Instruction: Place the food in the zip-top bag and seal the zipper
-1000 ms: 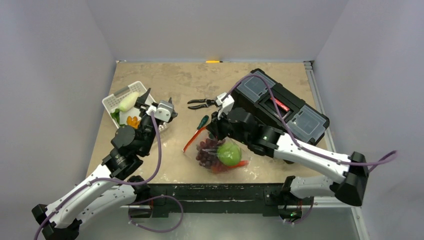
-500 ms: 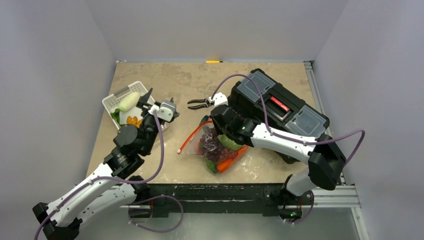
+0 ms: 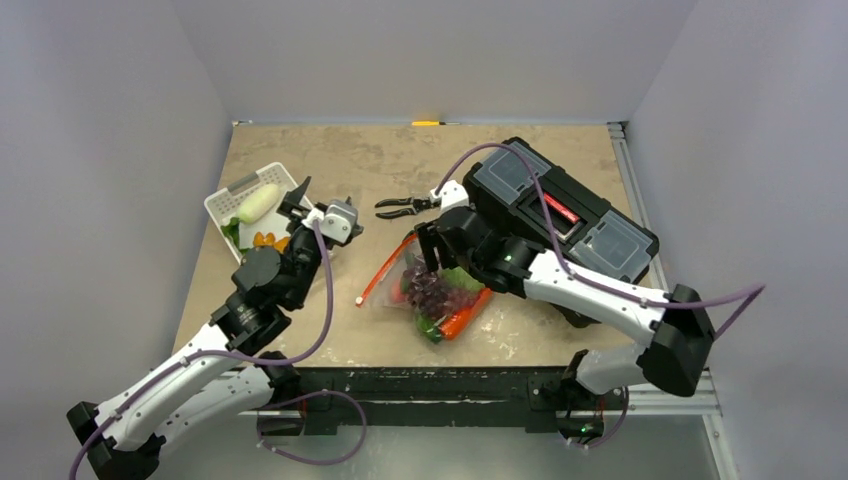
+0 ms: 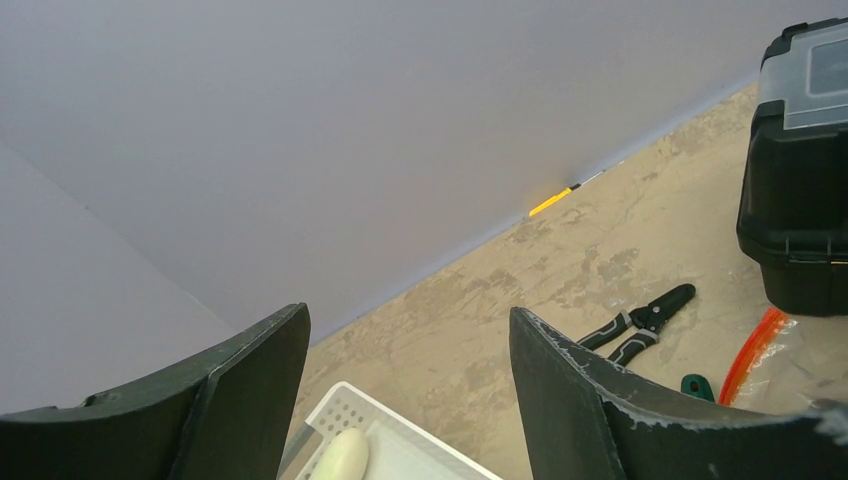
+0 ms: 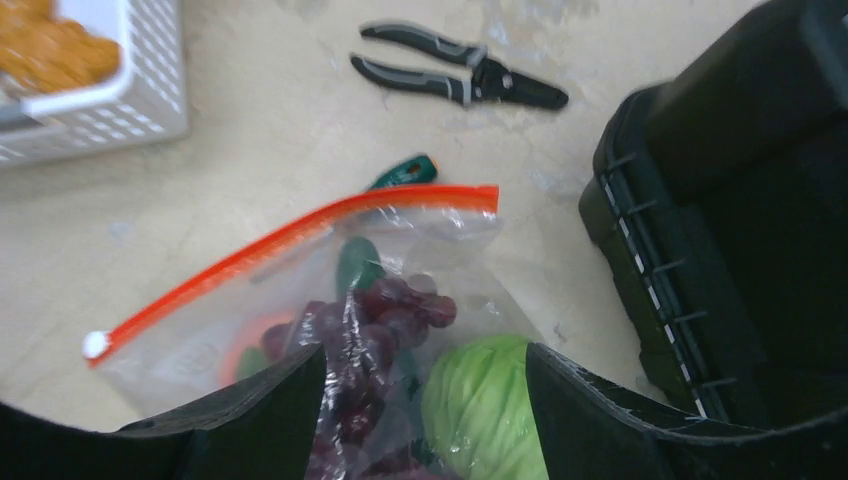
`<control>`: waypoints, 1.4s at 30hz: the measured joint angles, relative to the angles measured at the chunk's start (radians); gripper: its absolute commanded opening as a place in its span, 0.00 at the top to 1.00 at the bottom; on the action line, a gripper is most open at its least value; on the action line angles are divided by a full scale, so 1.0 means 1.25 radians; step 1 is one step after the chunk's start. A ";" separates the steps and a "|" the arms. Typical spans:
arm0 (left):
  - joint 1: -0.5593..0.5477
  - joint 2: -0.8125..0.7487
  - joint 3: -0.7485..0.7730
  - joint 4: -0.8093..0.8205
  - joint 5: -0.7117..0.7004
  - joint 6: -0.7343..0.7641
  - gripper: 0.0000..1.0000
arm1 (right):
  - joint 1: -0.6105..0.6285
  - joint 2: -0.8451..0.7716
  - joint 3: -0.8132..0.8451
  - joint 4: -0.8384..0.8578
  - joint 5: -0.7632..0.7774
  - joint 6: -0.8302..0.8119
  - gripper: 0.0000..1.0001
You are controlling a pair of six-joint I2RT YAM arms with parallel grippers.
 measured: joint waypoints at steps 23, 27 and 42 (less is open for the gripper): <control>0.000 -0.119 0.134 -0.361 -0.023 -0.550 0.19 | 0.001 -0.588 0.049 -0.160 0.147 0.002 0.01; 0.000 -0.180 0.227 -0.500 -0.018 -0.726 0.19 | 0.000 -0.676 0.072 -0.167 0.225 0.005 0.01; 0.000 -0.276 0.265 -0.589 0.042 -0.794 0.19 | 0.000 -0.686 0.120 -0.179 0.341 0.005 0.01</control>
